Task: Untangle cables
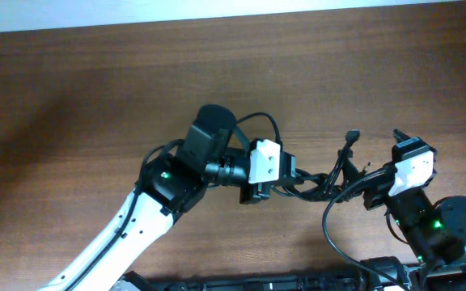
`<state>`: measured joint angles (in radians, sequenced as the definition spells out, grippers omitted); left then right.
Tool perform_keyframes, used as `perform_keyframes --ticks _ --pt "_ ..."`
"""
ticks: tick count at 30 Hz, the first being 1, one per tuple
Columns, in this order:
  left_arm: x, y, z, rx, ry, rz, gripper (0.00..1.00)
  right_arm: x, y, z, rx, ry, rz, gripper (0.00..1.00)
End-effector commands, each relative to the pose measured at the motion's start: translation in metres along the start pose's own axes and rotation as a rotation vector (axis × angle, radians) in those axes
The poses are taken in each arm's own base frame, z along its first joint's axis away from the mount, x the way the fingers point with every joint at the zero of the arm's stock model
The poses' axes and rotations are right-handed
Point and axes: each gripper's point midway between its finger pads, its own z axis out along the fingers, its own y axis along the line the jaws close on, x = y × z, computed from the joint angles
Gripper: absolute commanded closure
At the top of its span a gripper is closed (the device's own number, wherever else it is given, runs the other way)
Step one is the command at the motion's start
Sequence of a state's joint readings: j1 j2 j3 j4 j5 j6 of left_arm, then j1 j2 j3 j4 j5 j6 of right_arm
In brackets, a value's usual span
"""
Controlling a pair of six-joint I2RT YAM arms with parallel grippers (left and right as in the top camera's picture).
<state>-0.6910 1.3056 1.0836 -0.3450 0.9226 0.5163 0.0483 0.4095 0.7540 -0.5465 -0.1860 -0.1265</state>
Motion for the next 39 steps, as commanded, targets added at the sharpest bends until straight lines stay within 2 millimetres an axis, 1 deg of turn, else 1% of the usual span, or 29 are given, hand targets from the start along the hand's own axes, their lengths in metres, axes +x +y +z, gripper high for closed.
perform_keyframes --ticks 1,4,8,11,12,15,20,21,28,30,33,35,37,39 --pt "0.004 0.021 -0.013 -0.065 -0.002 0.015 1.0 0.001 -0.016 -0.004 0.096 0.016 0.008 0.01" --pt "0.005 0.035 -0.024 -0.114 -0.011 0.004 1.0 0.007 -0.015 -0.004 0.092 0.042 0.009 0.01" --pt "0.0 0.052 -0.037 -0.171 -0.039 -0.006 1.0 0.01 -0.013 -0.004 0.079 0.055 0.004 0.01" --pt "-0.009 0.052 -0.039 -0.162 -0.075 0.035 1.0 0.012 0.002 -0.004 -0.008 0.06 -0.075 0.01" --pt "-0.014 0.05 -0.039 -0.151 -0.092 0.053 1.0 0.011 0.01 -0.004 -0.055 0.051 -0.104 0.01" --pt "-0.025 0.043 -0.039 -0.107 -0.138 0.096 1.0 0.01 0.02 -0.005 -0.118 0.035 -0.15 0.01" --pt "-0.039 0.024 -0.041 0.003 -0.211 0.151 1.0 0.009 0.021 -0.005 -0.12 0.034 -0.15 0.01" --pt "-0.042 0.018 -0.042 0.039 -0.228 0.157 1.0 0.008 0.021 -0.005 -0.119 0.031 -0.151 0.01" --pt "-0.046 -0.001 -0.045 0.148 -0.271 0.158 1.0 0.004 0.02 -0.004 -0.115 0.011 -0.156 0.01" --pt "-0.046 -0.004 -0.045 0.165 -0.271 0.146 1.0 0.0 0.019 -0.004 -0.111 -0.005 -0.16 0.01" --pt "-0.039 -0.004 -0.043 0.162 -0.248 0.095 1.0 -0.003 0.015 -0.004 -0.084 -0.013 -0.162 0.01" --pt "-0.029 0.004 -0.04 0.112 -0.201 0.043 1.0 -0.002 0.005 -0.003 -0.031 -0.001 -0.136 0.01" --pt "-0.015 0.014 -0.037 0.048 -0.14 -0.016 1.0 0.0 -0.009 -0.003 0.053 0.013 -0.066 0.02" --pt "-0.003 0.02 -0.035 0.001 -0.09 -0.059 1.0 0.001 -0.018 -0.004 0.107 0.02 -0.021 0.01"
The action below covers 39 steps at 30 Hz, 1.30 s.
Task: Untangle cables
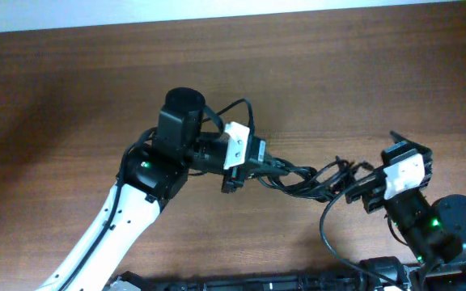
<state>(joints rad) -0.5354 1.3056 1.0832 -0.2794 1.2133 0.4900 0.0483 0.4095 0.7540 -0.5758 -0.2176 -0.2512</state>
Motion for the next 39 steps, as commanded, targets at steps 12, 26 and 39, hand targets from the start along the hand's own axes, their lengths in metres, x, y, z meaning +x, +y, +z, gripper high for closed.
perform_keyframes --ticks 12,26,39 --pt "0.038 0.045 -0.01 -0.285 0.19 -0.068 1.0 0.0 -0.028 -0.005 0.163 0.011 0.12 0.01" --pt "-0.016 0.095 -0.038 -0.5 -0.059 -0.263 1.0 -0.016 0.027 -0.006 -0.166 -0.061 0.113 0.01" --pt "-0.041 0.077 -0.035 -0.355 -0.141 -0.233 1.0 -0.021 0.035 -0.008 -0.214 -0.083 0.081 0.01"
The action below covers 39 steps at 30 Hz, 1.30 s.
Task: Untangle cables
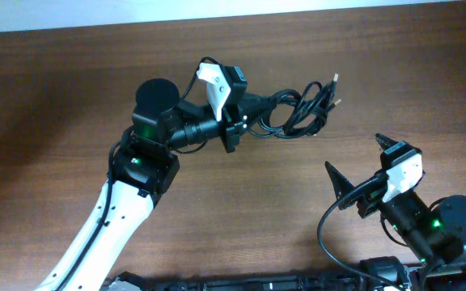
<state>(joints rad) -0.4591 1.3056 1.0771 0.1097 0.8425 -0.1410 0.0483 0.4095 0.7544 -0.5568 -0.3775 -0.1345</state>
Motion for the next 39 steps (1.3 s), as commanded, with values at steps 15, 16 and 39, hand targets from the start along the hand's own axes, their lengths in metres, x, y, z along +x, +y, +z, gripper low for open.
perform_keyframes --ticks 15,16,39 --pt "0.007 -0.07 -0.016 0.429 -0.006 0.286 1.0 -0.015 0.047 -0.01 -0.271 -0.086 -0.188 0.0" --pt "0.007 -0.072 -0.017 0.445 -0.009 0.297 1.0 -0.015 0.049 -0.01 -0.278 -0.088 -0.189 0.0" --pt "0.007 -0.066 -0.014 0.404 -0.015 0.328 1.0 -0.019 0.068 -0.017 -0.392 -0.135 -0.25 0.03"
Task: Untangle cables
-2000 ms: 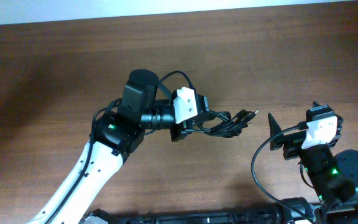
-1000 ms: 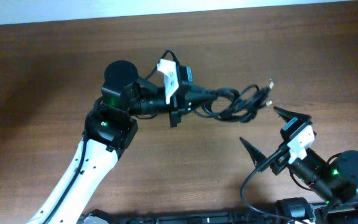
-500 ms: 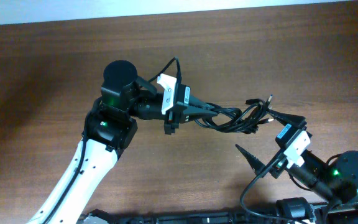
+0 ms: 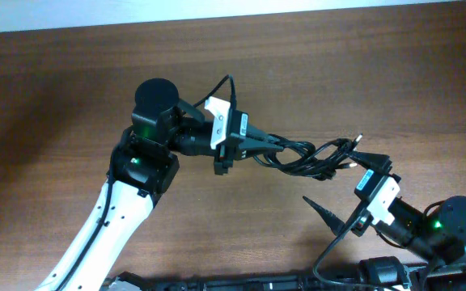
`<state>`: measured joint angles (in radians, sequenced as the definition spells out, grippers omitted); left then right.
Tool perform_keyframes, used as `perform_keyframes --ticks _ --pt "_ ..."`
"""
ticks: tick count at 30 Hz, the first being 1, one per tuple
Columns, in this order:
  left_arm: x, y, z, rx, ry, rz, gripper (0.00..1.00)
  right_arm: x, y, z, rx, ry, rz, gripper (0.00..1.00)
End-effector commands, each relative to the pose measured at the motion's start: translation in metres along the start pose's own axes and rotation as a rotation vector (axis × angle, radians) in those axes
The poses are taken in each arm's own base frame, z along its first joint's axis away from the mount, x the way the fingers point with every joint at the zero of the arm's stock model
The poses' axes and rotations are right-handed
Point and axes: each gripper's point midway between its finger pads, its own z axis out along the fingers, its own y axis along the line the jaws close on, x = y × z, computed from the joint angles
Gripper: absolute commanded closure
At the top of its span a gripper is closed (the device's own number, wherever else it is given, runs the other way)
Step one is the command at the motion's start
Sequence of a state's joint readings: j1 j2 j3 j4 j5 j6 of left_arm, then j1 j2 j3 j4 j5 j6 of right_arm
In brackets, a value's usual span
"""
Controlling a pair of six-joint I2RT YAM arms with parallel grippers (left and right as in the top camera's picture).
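A bundle of tangled black cables (image 4: 310, 155) stretches across the middle of the table, with a connector end (image 4: 359, 141) sticking up at its right. My left gripper (image 4: 257, 147) is shut on the bundle's left end, its white wrist block just behind it. My right gripper (image 4: 336, 179) stands wide open at the lower right. One of its fingers (image 4: 320, 212) points left below the bundle, and the other lies by the bundle's right end. Whether that finger touches the cables cannot be told.
The brown wooden table (image 4: 71, 81) runs to a pale edge at the far side. A black cable from the right arm (image 4: 326, 242) loops down toward the near edge. The left arm's white link (image 4: 112, 226) crosses the near left.
My left gripper has carried the bundle from the far side back toward the middle and right. The bundle's right end now lies by my open right gripper, which has shifted lower and turned.
First both grippers held the bundle close together near the centre. Then the left had drawn away leftward, stretching the bundle between them. Then the right stood open and empty while the left held the bundle at the far side. Now the bundle reaches the right gripper again.
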<state>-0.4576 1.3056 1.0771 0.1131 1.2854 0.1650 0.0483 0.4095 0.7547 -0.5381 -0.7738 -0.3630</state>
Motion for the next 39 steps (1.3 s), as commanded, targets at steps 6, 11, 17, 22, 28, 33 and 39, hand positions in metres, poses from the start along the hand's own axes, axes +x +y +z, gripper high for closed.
perform_keyframes --ticks 6,11,17,22,28,33,39 --pt "-0.003 0.0 0.0 0.005 -0.004 0.02 1.0 -0.008 0.002 -0.002 -0.01 -0.019 -0.033 0.13" --pt "-0.005 -0.009 -0.001 0.059 -0.015 0.025 1.0 -0.008 0.002 -0.002 -0.011 -0.02 -0.036 0.25" --pt "-0.006 -0.016 0.007 0.087 -0.018 0.03 1.0 -0.008 0.002 -0.002 -0.01 -0.02 -0.036 0.26" --pt "-0.012 -0.024 0.015 0.117 -0.033 0.076 1.0 -0.008 0.002 -0.002 -0.01 -0.02 -0.036 0.36" --pt "-0.013 -0.024 0.015 0.116 -0.036 0.088 1.0 -0.008 0.002 -0.002 -0.01 -0.02 -0.036 0.94" --pt "-0.012 -0.013 0.016 0.053 -0.027 0.085 0.98 -0.007 0.002 -0.002 -0.006 -0.018 -0.036 0.96" --pt "-0.011 -0.005 0.016 0.006 -0.021 0.082 0.74 -0.005 -0.006 -0.002 0.037 -0.001 -0.035 0.96"
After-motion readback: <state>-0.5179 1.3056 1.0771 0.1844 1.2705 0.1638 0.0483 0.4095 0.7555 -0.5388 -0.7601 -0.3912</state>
